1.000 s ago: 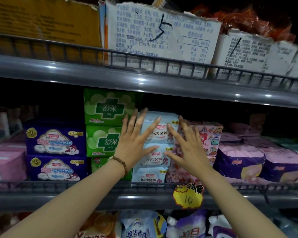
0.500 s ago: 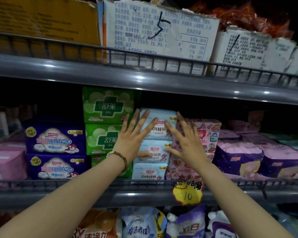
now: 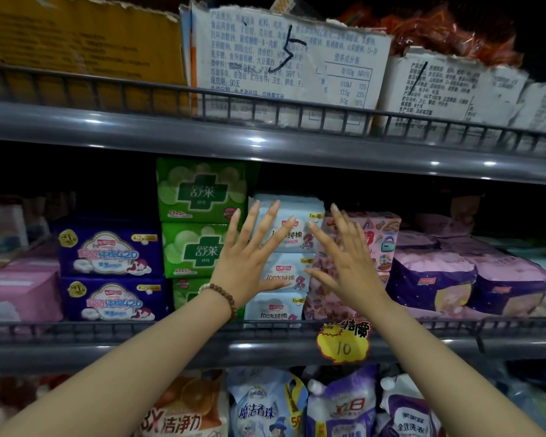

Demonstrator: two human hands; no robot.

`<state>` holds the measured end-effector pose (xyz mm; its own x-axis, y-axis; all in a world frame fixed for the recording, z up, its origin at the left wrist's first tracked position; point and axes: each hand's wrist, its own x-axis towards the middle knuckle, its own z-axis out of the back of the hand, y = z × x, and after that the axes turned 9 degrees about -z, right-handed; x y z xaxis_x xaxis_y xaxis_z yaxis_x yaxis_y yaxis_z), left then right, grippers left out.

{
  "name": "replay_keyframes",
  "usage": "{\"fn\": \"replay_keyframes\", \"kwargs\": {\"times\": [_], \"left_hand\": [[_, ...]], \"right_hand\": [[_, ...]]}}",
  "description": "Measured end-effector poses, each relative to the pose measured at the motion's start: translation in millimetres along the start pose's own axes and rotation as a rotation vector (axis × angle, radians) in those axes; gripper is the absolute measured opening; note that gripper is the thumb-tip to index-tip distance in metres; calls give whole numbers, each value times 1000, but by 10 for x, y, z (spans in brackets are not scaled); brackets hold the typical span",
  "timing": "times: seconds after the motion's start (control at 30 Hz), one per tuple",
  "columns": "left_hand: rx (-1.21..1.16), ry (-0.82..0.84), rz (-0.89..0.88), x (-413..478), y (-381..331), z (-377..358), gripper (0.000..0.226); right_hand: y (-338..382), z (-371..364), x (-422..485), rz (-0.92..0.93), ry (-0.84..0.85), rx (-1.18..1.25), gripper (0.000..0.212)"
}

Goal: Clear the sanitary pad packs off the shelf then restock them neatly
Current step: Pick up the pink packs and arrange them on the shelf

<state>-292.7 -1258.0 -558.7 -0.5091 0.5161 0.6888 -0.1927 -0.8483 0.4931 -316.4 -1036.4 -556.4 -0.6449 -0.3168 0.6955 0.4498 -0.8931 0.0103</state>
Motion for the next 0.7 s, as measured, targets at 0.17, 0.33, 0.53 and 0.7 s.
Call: {"fn": "replay_keyframes", "kwargs": {"times": [0.17,0.33,0.53,0.7], "left_hand": [[-66,-80,-69,98,-225,124,95],[-292,-55,-165,147,-879,63,78],[-407,117,-91,185,-1492,-360,74],[-432,132,-26,248,-1661,-592,80]], "right_hand": [[-164,185,-177,-201,-66,267,83],[-506,277,-479,-603,-48,649,91],[-733,1,-628,-796,143,972,74],[-858,-289,-636,-762,141,1035,60]]}}
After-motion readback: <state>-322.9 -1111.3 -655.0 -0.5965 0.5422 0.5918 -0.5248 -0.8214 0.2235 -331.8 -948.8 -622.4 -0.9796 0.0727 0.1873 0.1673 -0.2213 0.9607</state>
